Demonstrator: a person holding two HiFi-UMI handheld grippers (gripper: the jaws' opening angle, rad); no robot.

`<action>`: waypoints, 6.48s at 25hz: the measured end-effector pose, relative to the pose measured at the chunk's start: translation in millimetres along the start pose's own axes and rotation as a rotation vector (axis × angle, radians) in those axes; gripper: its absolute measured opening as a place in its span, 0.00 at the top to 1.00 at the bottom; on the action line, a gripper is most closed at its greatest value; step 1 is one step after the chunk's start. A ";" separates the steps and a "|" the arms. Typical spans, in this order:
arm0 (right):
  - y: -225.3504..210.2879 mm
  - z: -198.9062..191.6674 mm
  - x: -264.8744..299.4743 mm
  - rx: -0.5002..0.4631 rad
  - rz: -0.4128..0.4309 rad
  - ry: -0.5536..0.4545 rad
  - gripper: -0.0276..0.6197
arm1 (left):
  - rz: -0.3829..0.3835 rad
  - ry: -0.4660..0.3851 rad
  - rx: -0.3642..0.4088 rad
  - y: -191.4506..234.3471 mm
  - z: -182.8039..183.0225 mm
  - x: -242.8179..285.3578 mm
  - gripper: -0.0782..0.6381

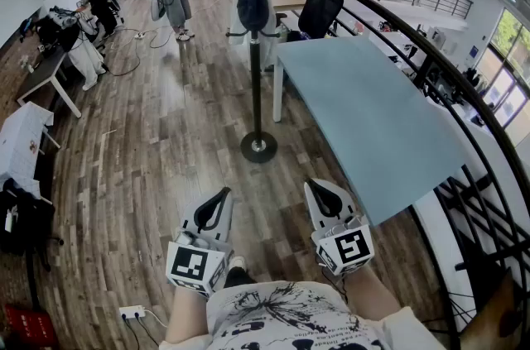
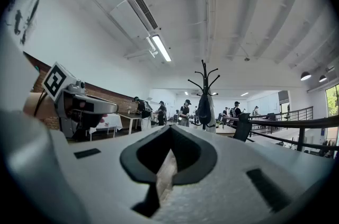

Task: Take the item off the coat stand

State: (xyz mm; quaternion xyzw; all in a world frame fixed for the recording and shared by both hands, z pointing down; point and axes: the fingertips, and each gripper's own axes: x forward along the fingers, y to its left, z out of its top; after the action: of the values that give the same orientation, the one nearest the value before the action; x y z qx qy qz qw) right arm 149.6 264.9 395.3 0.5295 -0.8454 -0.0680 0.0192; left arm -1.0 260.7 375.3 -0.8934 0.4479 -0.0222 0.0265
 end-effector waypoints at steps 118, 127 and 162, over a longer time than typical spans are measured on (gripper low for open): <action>-292.2 18.3 637.0 0.001 -0.537 -0.002 0.96 | -0.415 -0.075 0.013 433.8 -6.9 505.9 0.88; -281.4 56.6 604.0 -0.026 -0.538 -0.084 0.96 | -0.414 -0.071 -0.004 418.7 -6.8 501.2 0.88; -260.8 -66.1 513.0 0.066 -0.479 0.124 0.96 | -0.403 -0.071 0.005 380.2 4.9 513.7 0.88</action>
State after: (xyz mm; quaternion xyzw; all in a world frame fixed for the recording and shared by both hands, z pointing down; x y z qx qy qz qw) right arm 164.4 -314.2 405.1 0.7183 -0.6947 -0.0104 0.0370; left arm 2.6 -378.0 353.1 -0.9651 0.2588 0.0035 0.0398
